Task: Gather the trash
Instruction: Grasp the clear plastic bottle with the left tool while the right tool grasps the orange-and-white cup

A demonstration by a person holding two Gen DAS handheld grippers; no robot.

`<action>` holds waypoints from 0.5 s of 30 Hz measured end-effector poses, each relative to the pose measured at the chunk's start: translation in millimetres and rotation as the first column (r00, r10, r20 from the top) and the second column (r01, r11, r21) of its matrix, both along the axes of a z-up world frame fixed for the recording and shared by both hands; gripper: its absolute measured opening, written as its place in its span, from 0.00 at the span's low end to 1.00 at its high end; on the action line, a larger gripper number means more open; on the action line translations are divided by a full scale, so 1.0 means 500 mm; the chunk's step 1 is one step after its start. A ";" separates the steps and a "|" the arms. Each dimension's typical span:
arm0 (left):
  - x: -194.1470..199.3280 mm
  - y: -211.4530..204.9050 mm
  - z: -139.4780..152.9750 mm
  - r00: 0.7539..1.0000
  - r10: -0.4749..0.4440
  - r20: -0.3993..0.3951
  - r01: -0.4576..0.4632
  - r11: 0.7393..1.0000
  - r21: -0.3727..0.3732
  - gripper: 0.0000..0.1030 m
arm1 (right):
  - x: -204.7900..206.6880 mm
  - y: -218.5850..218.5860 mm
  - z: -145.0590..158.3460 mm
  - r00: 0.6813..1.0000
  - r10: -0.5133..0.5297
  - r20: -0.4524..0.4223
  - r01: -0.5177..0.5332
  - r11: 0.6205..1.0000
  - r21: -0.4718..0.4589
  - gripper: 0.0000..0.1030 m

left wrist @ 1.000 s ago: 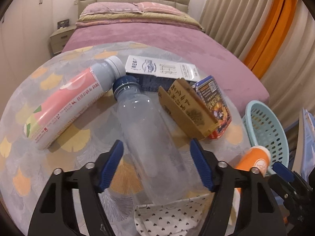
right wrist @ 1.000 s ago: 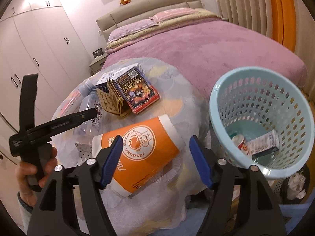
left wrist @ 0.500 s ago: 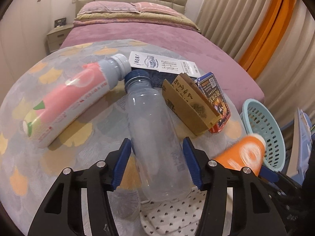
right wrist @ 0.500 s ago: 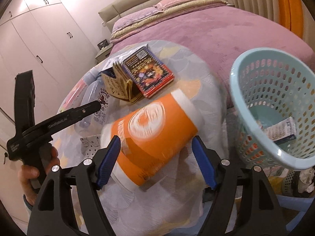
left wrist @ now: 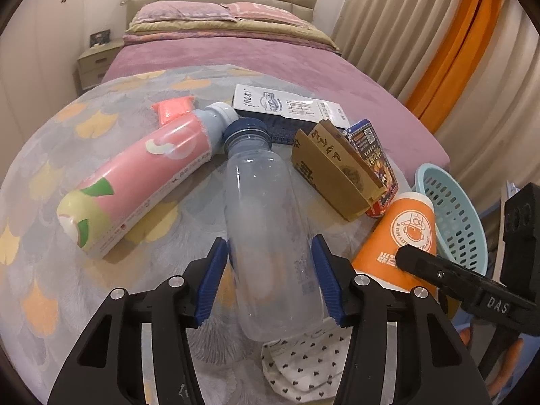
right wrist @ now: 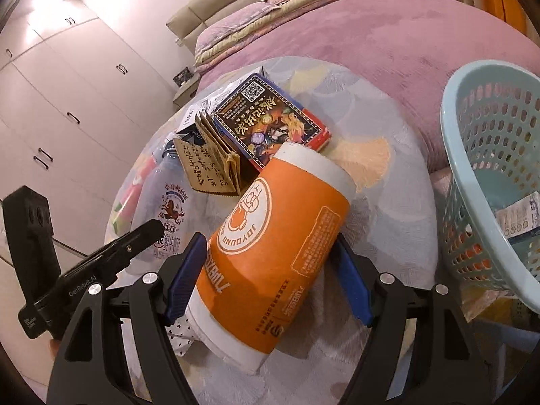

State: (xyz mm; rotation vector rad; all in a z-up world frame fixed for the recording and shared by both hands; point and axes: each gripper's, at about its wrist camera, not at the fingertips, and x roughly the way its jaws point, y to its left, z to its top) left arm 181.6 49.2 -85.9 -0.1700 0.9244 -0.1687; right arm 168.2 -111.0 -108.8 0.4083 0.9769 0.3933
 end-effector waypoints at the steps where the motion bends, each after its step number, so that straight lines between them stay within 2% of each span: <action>1: 0.004 -0.006 0.000 1.000 0.000 0.003 0.000 1.000 0.009 0.50 | 0.001 0.002 0.001 1.000 0.001 0.000 -0.001 1.000 -0.003 0.69; 7: 0.004 -0.024 0.004 0.999 0.000 0.032 -0.002 0.998 0.059 0.48 | -0.003 0.003 0.006 1.000 -0.006 0.012 0.006 1.000 -0.017 0.61; 10: -0.007 -0.015 0.013 0.998 0.004 0.058 -0.006 0.999 0.035 0.46 | -0.014 -0.008 0.020 0.999 -0.010 0.030 0.010 1.000 -0.003 0.56; 15: -0.033 0.010 0.045 0.995 0.007 0.098 -0.003 0.999 -0.038 0.46 | -0.033 -0.014 0.048 0.997 -0.030 0.076 0.033 0.999 -0.038 0.52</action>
